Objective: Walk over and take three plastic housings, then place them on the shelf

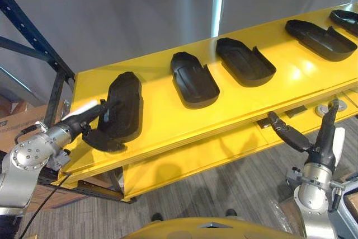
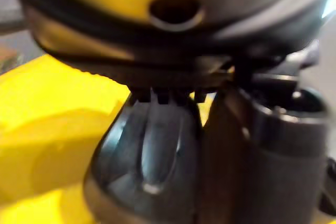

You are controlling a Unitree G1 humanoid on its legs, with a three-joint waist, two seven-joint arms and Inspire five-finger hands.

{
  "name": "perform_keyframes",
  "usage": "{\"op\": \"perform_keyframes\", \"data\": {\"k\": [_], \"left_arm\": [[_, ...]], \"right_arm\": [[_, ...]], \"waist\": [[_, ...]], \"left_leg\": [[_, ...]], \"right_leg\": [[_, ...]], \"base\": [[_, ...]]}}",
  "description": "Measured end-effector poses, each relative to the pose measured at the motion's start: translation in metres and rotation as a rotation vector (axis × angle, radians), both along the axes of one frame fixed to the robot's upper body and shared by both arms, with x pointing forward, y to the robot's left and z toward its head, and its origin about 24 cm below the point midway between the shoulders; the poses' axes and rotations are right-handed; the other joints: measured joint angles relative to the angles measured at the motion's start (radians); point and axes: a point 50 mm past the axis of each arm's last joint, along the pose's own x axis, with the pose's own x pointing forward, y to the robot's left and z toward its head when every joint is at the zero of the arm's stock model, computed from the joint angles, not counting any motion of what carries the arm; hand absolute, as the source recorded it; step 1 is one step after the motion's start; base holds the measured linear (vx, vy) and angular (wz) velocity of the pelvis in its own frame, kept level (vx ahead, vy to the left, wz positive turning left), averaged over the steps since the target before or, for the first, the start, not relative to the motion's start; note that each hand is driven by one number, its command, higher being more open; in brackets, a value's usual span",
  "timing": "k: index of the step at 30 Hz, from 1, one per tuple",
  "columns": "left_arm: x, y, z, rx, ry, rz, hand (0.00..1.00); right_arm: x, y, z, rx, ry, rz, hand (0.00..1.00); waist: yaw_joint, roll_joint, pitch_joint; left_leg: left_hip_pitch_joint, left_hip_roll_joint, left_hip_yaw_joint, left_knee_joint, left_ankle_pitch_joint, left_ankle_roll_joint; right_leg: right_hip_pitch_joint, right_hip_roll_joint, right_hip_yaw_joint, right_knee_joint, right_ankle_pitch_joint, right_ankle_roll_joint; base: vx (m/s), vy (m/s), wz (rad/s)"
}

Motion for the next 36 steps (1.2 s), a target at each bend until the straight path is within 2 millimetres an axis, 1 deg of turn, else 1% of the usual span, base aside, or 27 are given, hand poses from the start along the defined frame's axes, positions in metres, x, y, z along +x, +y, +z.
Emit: {"op": "perform_keyframes", "data": {"k": [1,2,4,6,7,9,11,13,15,16,18,20,21,22,23,26,28,29,30,31,32,33,36], "left_arm": [[0.001,-0.002,0.007,-0.017,-0.086,0.011,1.0],[0.0,-0.004,0.011,-0.025,-0.127,0.013,1.0],[-0.003,-0.014,0.022,-0.061,-0.27,0.004,1.0],[-0.01,-0.033,0.033,-0.111,-0.404,-0.057,1.0],[-0.013,-0.039,0.036,-0.127,-0.436,-0.077,1.0],[-0.023,-0.057,0.046,-0.2,-0.552,-0.147,1.0],[-0.028,-0.066,0.05,-0.222,-0.597,-0.179,1.0],[-0.03,-0.07,0.05,-0.222,-0.606,-0.199,1.0],[-0.031,-0.07,0.048,-0.21,-0.598,-0.196,1.0],[-0.03,-0.07,0.047,-0.189,-0.598,-0.19,1.0],[-0.031,-0.07,0.043,-0.195,-0.597,-0.168,1.0],[-0.03,-0.067,0.029,-0.234,-0.592,-0.086,1.0],[-0.029,-0.065,0.025,-0.247,-0.59,-0.058,1.0],[-0.028,-0.062,0.015,-0.288,-0.582,0.01,1.0],[-0.027,-0.06,0.008,-0.318,-0.577,0.063,1.0],[-0.027,-0.059,-0.011,-0.411,-0.564,0.228,1.0],[-0.031,-0.059,-0.023,-0.442,-0.532,0.307,1.0],[-0.032,-0.062,-0.031,-0.463,-0.504,0.337,1.0],[-0.032,-0.065,-0.038,-0.483,-0.48,0.354,1.0],[-0.033,-0.066,-0.04,-0.489,-0.467,0.361,1.0],[-0.035,-0.068,-0.045,-0.498,-0.444,0.374,1.0],[-0.037,-0.071,-0.049,-0.509,-0.428,0.381,1.0],[-0.039,-0.074,-0.053,-0.527,-0.413,0.388,1.0]], "right_arm": [[0.002,0.004,0.011,-0.014,-0.055,0.023,1.0],[0.002,0.007,0.016,-0.019,-0.083,0.035,1.0],[0.004,0.015,0.033,-0.032,-0.177,0.07,1.0],[0.007,0.023,0.045,-0.036,-0.251,0.11,1.0],[0.008,0.025,0.047,-0.036,-0.263,0.119,1.0],[0.01,0.033,0.05,-0.028,-0.284,0.157,1.0],[0.012,0.038,0.05,-0.017,-0.287,0.178,1.0],[0.015,0.041,0.05,-0.007,-0.294,0.197,1.0],[0.017,0.045,0.052,0.009,-0.309,0.236,1.0],[0.017,0.049,0.053,0.027,-0.317,0.283,1.0],[0.019,0.061,0.054,0.05,-0.308,0.374,1.0],[0.023,0.082,0.052,0.095,-0.27,0.558,1.0],[0.023,0.087,0.05,0.102,-0.255,0.604,1.0],[0.023,0.1,0.048,0.105,-0.225,0.7,1.0],[0.023,0.108,0.046,0.118,-0.207,0.767,1.0],[0.023,0.133,0.042,0.204,-0.176,0.952,1.0],[0.024,0.147,0.038,0.235,-0.152,1.044,1.0],[0.023,0.155,0.035,0.245,-0.133,1.091,1.0],[0.022,0.163,0.031,0.252,-0.107,1.137,1.0],[0.022,0.168,0.028,0.254,-0.091,1.16,1.0],[0.022,0.176,0.023,0.261,-0.055,1.202,1.0],[0.021,0.181,0.018,0.271,-0.02,1.227,1.0],[0.02,0.187,0.008,0.289,0.04,1.246,1.0]], "waist": [[0.005,-0.001,0.0],[0.006,-0.002,0.001],[0.008,-0.009,0.001],[0.007,-0.021,0.005],[0.007,-0.024,0.008],[0.008,-0.031,0.011],[0.007,-0.03,0.012],[0.007,-0.028,0.013],[0.006,-0.028,0.013],[0.007,-0.029,0.013],[0.006,-0.031,0.015],[0.005,-0.032,0.015],[0.006,-0.032,0.015],[0.01,-0.033,0.016],[0.011,-0.035,0.017],[0.019,-0.053,0.029],[0.023,-0.065,0.034],[0.03,-0.068,0.037],[0.037,-0.07,0.038],[0.036,-0.071,0.039],[0.037,-0.073,0.041],[0.04,-0.073,0.041],[0.047,-0.072,0.042]], "left_leg": [[0.0,0.0,0.0,0.0,0.0,0.0],[0.0,0.0,-0.001,0.0,0.0,0.0],[-0.002,0.0,-0.003,0.0,0.0,0.0],[-0.002,0.0,-0.009,0.0,0.0,0.0],[-0.002,0.0,-0.01,0.0,0.0,0.0],[-0.003,0.0,-0.014,0.0,0.0,0.0],[-0.003,-0.001,-0.014,0.0,0.0,0.0],[-0.003,-0.001,-0.016,0.0,0.0,0.0],[-0.003,-0.001,-0.016,0.0,0.0,0.0],[-0.003,-0.001,-0.016,0.0,0.0,0.0],[-0.003,-0.001,-0.017,0.0,0.0,0.0],[-0.002,-0.001,-0.017,0.0,-0.001,0.0],[-0.002,-0.001,-0.018,0.0,0.0,0.0],[-0.003,-0.001,-0.019,0.0,0.0,0.0],[-0.003,-0.001,-0.021,0.0,-0.001,0.0],[-0.005,-0.001,-0.034,0.0,0.0,0.0],[-0.007,-0.002,-0.042,0.0,0.0,0.0],[-0.01,-0.003,-0.046,0.0,0.0,0.0],[-0.018,-0.004,-0.056,0.0,0.002,0.001],[-0.024,-0.004,-0.061,0.0,0.004,0.001],[-0.03,-0.004,-0.069,0.0,0.007,0.001],[-0.035,-0.005,-0.076,0.0,0.008,0.001],[-0.038,-0.005,-0.082,0.0,0.011,0.001]], "right_leg": [[0.0,0.0,0.0,0.0,0.0,0.0],[0.0,0.0,-0.001,0.0,0.0,0.0],[0.0,0.0,-0.003,-0.002,0.0,0.0],[0.002,0.0,-0.01,-0.006,0.0,0.0],[0.002,0.0,-0.011,-0.006,0.0,0.0],[0.003,0.0,-0.014,-0.007,0.0,0.0],[0.004,0.0,-0.014,-0.008,0.0,-0.001],[0.004,0.0,-0.015,-0.008,0.0,0.0],[0.005,0.0,-0.016,-0.008,-0.001,0.0],[0.005,0.0,-0.016,-0.008,-0.001,0.0],[0.005,0.0,-0.016,-0.009,0.0,0.0],[0.005,0.0,-0.016,-0.008,0.0,0.0],[0.005,0.0,-0.016,-0.008,0.0,0.0],[0.005,0.0,-0.017,-0.008,0.0,0.0],[0.006,0.0,-0.018,-0.008,0.0,0.0],[0.014,0.0,-0.031,-0.009,-0.001,0.0],[0.018,-0.001,-0.042,-0.008,-0.002,-0.001],[0.018,-0.002,-0.046,-0.008,-0.003,-0.002],[0.017,-0.002,-0.055,-0.008,-0.003,-0.002],[0.017,-0.003,-0.063,-0.008,-0.003,-0.003],[0.016,-0.003,-0.071,-0.008,-0.004,-0.003],[0.016,-0.003,-0.078,-0.007,-0.005,-0.004],[0.017,-0.003,-0.085,-0.007,-0.006,-0.005]], "base": [[0.0,0.0,0.0],[0.0,0.0,0.0],[0.0,0.0,0.03],[0.0,0.0,0.07],[0.0,0.0,0.04],[0.0,0.0,0.0],[0.0,0.0,0.0],[0.0,0.0,0.0],[0.0,0.0,0.0],[0.0,0.0,0.0],[0.0,0.0,0.0],[0.0,0.0,0.0],[0.0,0.0,0.0],[0.0,0.0,0.0],[-0.01,-0.004,0.05],[-0.02,-0.004,0.11],[-0.02,-0.003,0.12],[-0.02,-0.003,0.16],[-0.02,-0.002,0.2],[-0.03,-0.006,0.24],[-0.02,-0.008,0.24],[-0.02,-0.007,0.2],[-0.01,-0.005,0.08]]}}
